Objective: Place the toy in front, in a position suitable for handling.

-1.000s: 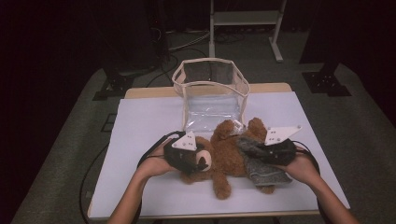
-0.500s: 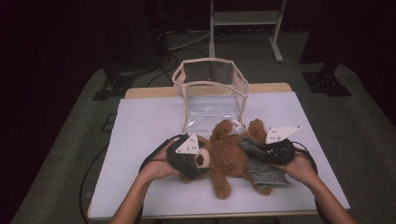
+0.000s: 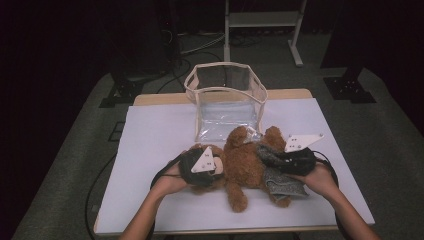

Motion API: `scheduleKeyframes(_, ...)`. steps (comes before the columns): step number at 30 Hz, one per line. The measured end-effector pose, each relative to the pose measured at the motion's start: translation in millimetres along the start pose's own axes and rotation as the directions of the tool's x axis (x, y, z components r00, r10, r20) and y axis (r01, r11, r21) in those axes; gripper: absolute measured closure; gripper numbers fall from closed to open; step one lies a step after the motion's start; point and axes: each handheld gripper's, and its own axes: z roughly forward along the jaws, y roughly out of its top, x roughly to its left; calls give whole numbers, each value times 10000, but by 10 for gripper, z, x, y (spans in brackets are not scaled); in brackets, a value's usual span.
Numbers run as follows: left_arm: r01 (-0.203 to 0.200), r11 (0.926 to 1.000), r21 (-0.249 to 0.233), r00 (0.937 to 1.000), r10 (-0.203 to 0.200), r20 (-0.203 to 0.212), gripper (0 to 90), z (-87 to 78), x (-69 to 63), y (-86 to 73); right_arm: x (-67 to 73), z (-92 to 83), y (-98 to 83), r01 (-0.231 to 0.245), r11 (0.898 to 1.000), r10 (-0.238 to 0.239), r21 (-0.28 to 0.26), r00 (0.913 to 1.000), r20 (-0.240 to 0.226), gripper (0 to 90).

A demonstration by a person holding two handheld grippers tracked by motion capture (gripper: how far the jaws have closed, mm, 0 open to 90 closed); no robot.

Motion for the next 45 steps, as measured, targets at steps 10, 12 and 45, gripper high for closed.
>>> scheduleKeyframes(10,147,9989,-438,9958,-107,906,420,-372,-59,-103,121,-113,321,781,9966,-789,-243,9962,-355,785)
scheduleKeyframes(12,197,9980,-597,9933,-128,1145,420,-467,-82,-139,168,-106,419,1051,9941,-1063,-267,9931,-501,785)
scheduleKeyframes(45,810,9963,-296,9727,-726,2203,365,-420,-123,-176,200,156,461,1380,9897,-1325,367,9832,-1258,784)
